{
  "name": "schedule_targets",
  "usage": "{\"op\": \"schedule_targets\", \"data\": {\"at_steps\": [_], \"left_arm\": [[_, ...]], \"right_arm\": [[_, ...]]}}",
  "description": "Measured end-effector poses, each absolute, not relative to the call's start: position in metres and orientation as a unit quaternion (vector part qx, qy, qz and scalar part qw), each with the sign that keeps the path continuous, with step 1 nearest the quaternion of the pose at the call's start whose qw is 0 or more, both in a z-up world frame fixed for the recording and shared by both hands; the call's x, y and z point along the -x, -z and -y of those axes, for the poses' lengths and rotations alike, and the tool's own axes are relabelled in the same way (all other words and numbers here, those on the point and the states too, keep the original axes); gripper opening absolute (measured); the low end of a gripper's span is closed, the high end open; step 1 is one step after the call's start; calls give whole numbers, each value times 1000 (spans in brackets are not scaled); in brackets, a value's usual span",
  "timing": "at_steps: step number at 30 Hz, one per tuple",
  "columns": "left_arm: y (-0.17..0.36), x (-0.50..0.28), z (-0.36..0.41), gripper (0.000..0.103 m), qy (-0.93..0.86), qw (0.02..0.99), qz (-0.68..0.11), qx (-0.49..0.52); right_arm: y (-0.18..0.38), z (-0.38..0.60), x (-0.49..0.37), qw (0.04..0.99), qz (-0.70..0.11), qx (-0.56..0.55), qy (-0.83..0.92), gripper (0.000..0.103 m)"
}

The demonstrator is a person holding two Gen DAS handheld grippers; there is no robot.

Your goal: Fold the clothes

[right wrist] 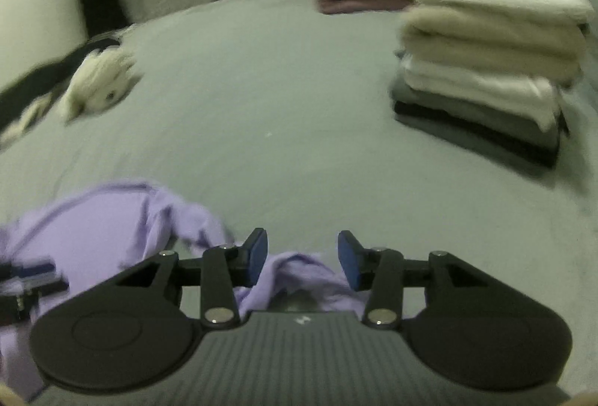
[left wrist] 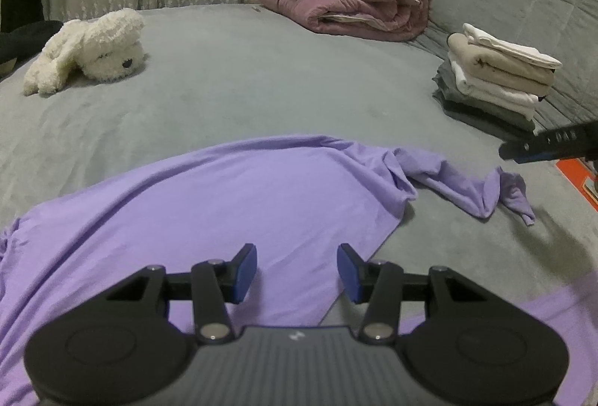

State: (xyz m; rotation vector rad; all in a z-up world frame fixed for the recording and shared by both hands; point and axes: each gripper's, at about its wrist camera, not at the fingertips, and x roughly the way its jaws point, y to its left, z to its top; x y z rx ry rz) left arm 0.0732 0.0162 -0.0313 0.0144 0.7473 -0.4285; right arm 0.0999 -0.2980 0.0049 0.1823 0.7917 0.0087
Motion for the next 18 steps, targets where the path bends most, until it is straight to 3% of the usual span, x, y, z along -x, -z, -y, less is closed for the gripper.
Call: {"op": "schedule_targets", "data": {"at_steps": [7,18], "left_arm": [[32,-72,-14,48,211,907,-364,-11],[32,-73,-16,49,211,907,-365,-11]], "right_arm": [[-2,309,-102,910,-398,-115,9,42],[5,306,-100,900,-433,-50,-18,42]]}}
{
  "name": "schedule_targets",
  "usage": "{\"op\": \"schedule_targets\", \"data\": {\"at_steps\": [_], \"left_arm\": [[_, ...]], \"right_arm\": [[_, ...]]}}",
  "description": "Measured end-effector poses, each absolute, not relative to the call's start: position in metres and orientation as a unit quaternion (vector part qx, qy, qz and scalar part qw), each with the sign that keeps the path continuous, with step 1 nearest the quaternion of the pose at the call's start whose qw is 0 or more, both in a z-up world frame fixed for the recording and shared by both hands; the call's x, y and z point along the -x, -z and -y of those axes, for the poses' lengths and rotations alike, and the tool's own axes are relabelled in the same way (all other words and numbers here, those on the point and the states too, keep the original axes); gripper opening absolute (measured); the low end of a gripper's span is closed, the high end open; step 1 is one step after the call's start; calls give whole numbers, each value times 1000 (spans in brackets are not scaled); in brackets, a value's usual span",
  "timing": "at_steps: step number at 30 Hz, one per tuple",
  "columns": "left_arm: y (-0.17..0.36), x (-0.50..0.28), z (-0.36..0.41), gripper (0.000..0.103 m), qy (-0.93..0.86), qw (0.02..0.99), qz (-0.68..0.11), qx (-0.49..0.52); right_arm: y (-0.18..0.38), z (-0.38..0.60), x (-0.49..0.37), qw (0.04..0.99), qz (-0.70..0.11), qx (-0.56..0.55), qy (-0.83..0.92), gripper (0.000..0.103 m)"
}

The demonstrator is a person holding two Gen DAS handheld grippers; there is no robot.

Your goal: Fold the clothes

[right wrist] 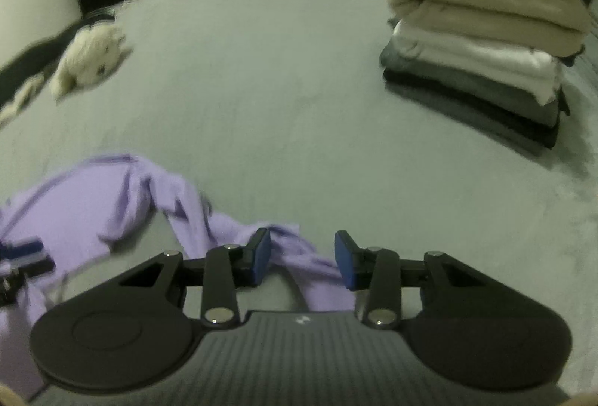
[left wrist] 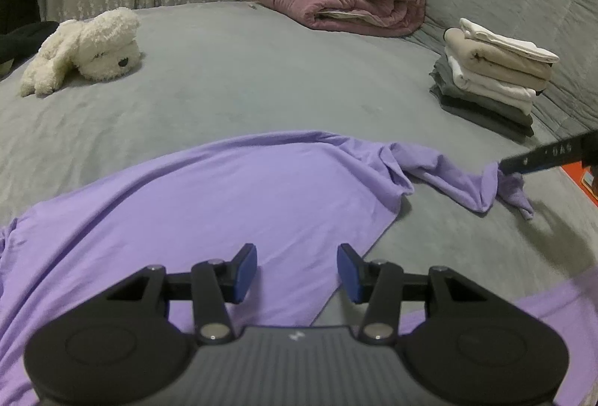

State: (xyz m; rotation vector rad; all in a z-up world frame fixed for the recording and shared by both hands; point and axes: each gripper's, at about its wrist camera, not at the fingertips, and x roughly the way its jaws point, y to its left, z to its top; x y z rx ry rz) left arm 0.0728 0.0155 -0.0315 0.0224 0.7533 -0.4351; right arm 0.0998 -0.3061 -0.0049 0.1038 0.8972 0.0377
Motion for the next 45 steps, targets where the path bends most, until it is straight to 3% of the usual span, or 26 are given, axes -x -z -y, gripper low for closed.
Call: {"op": "schedule_targets", "data": {"at_steps": [18,30,33,35,37,40,42,45], "left_arm": [[19,-69,-4,49,226,908,-353,-8],[12,-102,68,48,283,892,-352,-38],[14,-122,82,48,292,883,-365,-28],[18,-133,93,48,297,878,-374,-29],[22,-142,102,47,292,877,-381,-37],[29,-154,107,31,280,876,-392,-38],[33,-163,105,3,272,872,-406,-23],[29,-169,97,2,262,879,-398,1]], "right_arm": [[-10,311,-107,905,-419,21,-72,42],[15,324,-121,890,-424,37,-164,39],[20,322,-128,882,-430,29,-189,28],[24,321,-133,876,-436,25,-203,12],[24,319,-134,876,-433,25,-209,8],[17,322,-136,886,-421,25,-194,5],[9,327,-139,896,-407,29,-174,4],[-3,332,-146,912,-384,44,-138,4]]}}
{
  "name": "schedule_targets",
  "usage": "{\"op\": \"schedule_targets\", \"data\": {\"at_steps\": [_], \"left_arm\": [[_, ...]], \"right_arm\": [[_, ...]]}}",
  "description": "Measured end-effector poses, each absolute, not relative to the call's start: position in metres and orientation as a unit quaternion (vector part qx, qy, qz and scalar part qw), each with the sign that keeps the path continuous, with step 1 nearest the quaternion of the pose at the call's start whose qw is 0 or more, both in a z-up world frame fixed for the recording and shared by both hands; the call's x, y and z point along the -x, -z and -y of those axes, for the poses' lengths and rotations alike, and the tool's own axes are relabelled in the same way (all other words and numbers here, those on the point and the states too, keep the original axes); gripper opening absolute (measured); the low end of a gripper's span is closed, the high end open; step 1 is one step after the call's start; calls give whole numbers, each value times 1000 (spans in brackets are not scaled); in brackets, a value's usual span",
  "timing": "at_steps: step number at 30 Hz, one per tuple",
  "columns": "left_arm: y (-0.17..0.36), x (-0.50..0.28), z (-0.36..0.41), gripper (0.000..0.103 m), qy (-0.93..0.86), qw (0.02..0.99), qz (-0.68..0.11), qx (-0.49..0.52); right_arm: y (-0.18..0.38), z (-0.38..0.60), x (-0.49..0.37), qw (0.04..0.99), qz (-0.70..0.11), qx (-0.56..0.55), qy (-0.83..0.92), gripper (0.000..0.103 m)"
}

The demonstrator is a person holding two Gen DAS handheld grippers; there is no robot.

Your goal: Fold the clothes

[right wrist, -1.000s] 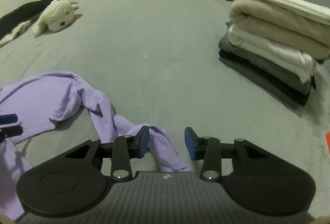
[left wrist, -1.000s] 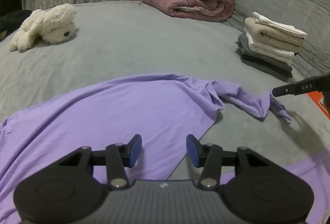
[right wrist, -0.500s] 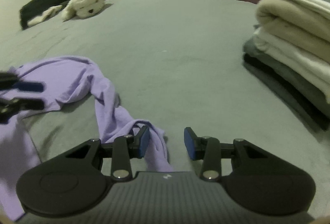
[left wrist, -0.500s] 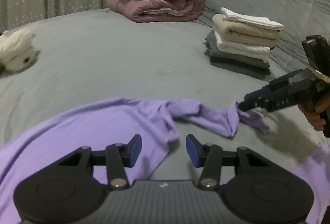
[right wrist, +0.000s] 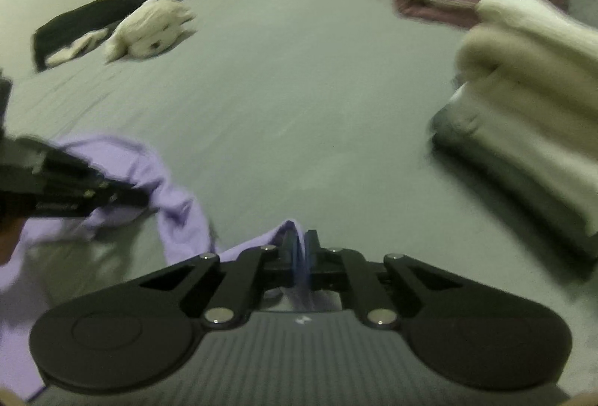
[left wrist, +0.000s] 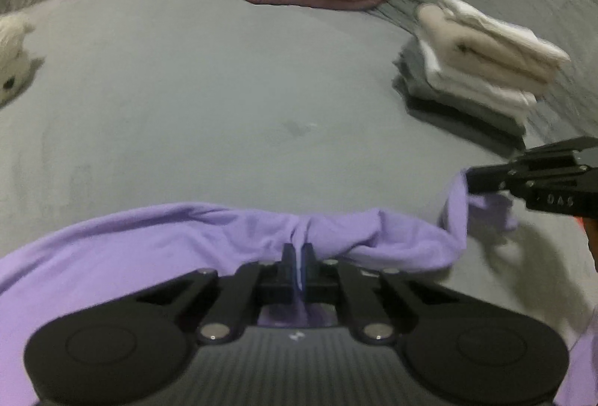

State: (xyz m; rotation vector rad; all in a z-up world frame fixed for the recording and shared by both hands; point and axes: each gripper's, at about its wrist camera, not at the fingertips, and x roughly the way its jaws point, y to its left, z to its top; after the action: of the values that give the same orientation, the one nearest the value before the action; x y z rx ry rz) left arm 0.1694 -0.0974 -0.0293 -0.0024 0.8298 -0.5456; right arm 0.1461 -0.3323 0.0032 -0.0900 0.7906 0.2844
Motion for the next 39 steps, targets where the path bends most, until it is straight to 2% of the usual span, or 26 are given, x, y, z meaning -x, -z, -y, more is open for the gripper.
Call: {"op": "schedule_targets", "data": {"at_steps": [5,11,22,29,30,31,34,36,37,39], "left_arm": [[9,-173,85,2,251,900,-355,27],[-12,-165,92,2,282,903,-325,3],[22,-124,115,2,362,858,-352,-100],[31,-118,114,3,390,831,-368,-147],[29,-118,113,3,396,828,-369,-148],[27,-118,112,3,403,824,-371,-147],[22,-123,113,9,414,821,-371,-132],[20,-127,115,15,420,820,-371,-116],[20,-129,116,17,420,821,-371,-108],[21,-133,121,22,418,824,-370,-95]], "right_arm": [[-21,340,-161,935,-339,82,-72,4],[-24,344,-165,945,-301,121,-43,4],[32,359,-120,932,-341,116,-40,4],[38,371,-86,931,-353,69,-57,7],[36,372,-83,930,-356,61,-61,9],[35,373,-81,929,-360,53,-65,14],[30,378,-73,926,-370,27,-73,16],[25,384,-69,928,-365,6,-76,27],[23,387,-67,930,-359,-4,-77,41],[17,394,-66,933,-348,-27,-81,43]]}}
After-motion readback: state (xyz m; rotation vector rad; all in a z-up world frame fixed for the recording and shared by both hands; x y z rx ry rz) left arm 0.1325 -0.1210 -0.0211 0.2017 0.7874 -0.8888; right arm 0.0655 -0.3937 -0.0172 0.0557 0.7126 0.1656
